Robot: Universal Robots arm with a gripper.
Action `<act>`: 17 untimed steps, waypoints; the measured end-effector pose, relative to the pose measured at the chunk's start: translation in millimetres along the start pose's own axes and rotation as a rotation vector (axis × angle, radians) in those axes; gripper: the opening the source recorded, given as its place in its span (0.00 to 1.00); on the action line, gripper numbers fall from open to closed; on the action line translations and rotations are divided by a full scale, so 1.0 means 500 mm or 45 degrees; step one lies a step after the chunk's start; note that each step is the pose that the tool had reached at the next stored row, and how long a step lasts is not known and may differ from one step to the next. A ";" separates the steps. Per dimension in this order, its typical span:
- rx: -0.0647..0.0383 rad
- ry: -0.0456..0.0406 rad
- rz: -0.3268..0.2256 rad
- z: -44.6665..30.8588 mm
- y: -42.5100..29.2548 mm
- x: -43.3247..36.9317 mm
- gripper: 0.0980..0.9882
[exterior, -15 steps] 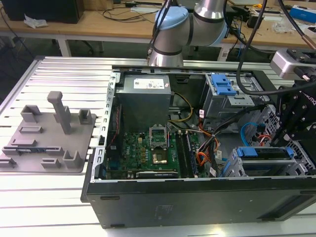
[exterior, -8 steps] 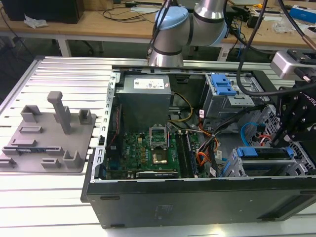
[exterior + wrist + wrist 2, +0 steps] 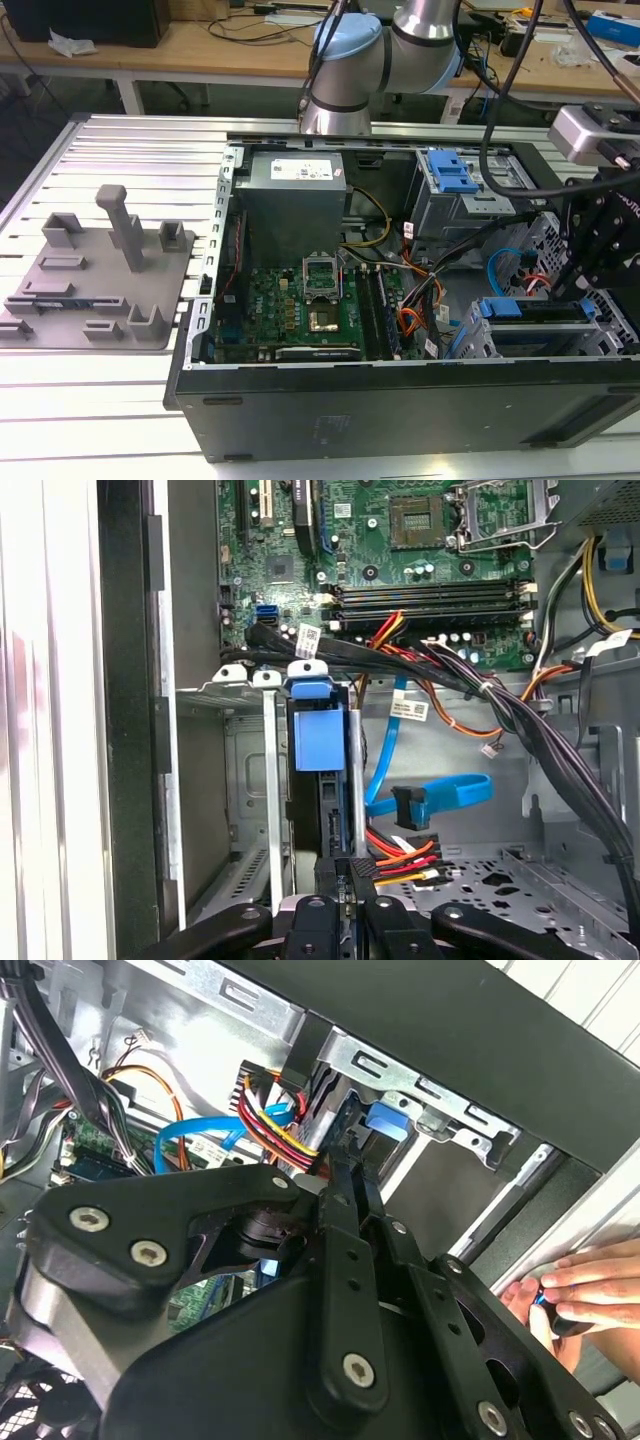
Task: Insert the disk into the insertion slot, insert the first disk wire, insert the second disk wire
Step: 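Insert the first disk wire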
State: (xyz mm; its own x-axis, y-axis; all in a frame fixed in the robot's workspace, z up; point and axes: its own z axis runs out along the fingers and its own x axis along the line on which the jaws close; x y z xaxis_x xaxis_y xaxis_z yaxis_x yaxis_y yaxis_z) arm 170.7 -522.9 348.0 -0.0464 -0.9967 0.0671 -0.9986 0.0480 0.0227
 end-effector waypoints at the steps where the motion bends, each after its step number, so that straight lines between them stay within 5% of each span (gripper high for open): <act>1: 0.000 0.000 0.000 0.000 0.000 0.000 0.07; 17: -0.003 0.000 0.000 0.012 -0.001 0.001 0.07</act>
State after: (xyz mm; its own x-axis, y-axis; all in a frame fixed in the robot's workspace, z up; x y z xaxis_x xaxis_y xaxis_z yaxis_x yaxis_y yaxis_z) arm 171.1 -523.7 342.0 -0.0463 -0.9967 0.0673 -0.9985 0.0481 0.0246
